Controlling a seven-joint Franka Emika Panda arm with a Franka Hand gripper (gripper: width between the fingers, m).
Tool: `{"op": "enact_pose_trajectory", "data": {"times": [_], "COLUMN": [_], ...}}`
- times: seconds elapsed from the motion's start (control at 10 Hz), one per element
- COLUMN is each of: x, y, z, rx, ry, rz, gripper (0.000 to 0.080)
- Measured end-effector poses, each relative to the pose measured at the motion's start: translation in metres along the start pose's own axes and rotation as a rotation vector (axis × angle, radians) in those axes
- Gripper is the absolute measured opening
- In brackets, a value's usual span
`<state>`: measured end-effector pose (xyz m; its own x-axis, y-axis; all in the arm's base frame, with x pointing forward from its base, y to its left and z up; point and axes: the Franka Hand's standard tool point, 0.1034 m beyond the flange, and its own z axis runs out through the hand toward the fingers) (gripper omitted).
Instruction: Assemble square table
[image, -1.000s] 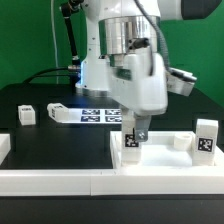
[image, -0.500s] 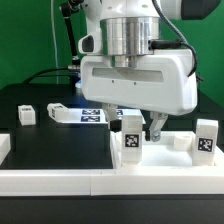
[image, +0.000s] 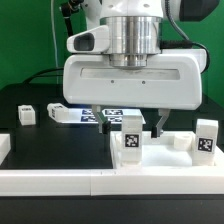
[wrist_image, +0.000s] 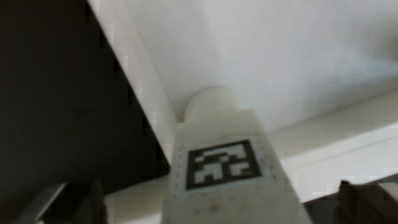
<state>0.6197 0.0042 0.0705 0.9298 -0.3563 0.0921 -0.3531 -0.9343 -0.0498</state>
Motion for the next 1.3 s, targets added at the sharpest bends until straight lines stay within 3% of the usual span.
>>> {"op": "enact_pose_trajectory", "data": {"times": [0.1, 0.2, 0.3, 0.4, 1.0, 1.1, 1.3], "x": [-0.0001, -0.0001, -0.0005, -0.0006, -0.0012, -0.0013, -0.0004], "y": [-0.0001, -0.0001, -0.0007, -0.0008, -0.0024, -0.0033, -0.0041], "z": [0.0001, 0.0002, 0.0004, 0.0005, 0.0014, 0.002, 0.0041], "rx": [0.0, 0.0, 0.002, 0.002, 0.001, 0.014, 0.098], "ry": [0.0, 0.0, -0.001, -0.001, -0.009, -0.012, 0.028], "rz": [0.027, 0.029, 0.135, 0.212, 0.763, 0.921, 1.212], "gripper": [0.0535, 0.0535, 0.0334, 0.0286, 0.0286, 0.0287, 0.0287]}}
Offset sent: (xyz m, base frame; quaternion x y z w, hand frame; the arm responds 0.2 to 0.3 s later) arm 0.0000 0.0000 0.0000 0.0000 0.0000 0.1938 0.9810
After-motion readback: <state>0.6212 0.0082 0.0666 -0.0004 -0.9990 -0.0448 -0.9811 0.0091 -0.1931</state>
